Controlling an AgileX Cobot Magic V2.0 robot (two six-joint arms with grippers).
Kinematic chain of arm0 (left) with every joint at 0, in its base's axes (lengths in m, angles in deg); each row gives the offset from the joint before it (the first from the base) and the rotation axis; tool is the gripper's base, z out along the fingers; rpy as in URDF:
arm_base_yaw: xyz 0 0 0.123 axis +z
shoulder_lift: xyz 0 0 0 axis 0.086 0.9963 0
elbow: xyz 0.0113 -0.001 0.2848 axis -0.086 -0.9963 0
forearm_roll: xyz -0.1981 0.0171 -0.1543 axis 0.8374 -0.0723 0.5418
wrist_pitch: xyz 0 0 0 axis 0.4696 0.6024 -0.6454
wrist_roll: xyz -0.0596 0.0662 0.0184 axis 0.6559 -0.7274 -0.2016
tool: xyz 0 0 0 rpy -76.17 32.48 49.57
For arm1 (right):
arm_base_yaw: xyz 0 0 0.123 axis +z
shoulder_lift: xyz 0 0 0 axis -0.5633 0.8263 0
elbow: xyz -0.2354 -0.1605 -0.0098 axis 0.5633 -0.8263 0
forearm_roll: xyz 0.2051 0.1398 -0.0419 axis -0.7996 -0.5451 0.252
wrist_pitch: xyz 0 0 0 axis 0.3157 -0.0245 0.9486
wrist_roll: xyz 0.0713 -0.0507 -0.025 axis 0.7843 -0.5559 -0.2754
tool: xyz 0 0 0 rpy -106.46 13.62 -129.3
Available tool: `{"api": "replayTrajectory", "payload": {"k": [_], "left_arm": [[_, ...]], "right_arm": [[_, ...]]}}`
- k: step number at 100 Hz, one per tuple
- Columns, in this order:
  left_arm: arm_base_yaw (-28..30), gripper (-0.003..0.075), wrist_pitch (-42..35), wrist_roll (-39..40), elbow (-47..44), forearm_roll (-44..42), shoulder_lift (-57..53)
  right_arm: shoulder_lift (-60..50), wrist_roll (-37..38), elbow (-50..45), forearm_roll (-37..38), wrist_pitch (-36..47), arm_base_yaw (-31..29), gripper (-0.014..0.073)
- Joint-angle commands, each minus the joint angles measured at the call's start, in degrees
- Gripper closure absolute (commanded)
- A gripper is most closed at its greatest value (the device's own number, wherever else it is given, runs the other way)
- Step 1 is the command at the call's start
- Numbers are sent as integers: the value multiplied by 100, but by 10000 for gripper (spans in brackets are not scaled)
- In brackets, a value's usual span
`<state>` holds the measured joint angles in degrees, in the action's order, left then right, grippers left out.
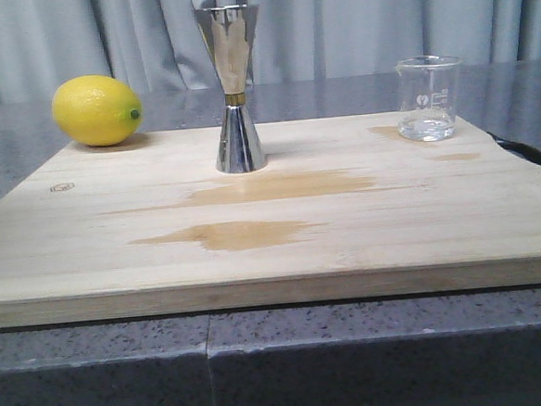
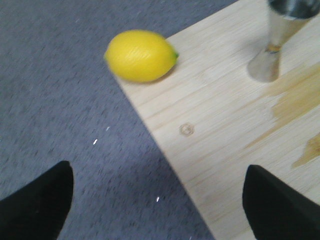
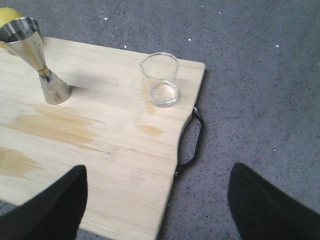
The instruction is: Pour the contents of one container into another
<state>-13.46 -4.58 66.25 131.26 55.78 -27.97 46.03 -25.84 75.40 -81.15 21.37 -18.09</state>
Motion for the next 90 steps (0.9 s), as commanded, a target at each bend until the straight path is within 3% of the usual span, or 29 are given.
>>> {"api": "replayTrajectory", "payload": {"k": [1, 14, 28, 67, 74, 90], "left_arm": [[-3, 92, 254, 1063, 108, -713, -251], [-3, 92, 403, 1641, -213, -965, -598], [-3, 92, 14, 2129, -755, -965, -1220], [-3, 101, -504, 2166, -1197, -944, -2000], [-3, 139, -518, 2166, -1197, -944, -2000], [-3, 307, -541, 2166, -1197, -944, -1989]], "right_arm": [[3, -1, 130, 59, 435, -37, 92], [3, 29, 130, 59, 447, -37, 92], [3, 29, 130, 59, 447, -37, 92], [3, 29, 130, 59, 456, -37, 96], [3, 29, 130, 59, 456, -37, 131], [3, 29, 130, 59, 456, -37, 328]]}}
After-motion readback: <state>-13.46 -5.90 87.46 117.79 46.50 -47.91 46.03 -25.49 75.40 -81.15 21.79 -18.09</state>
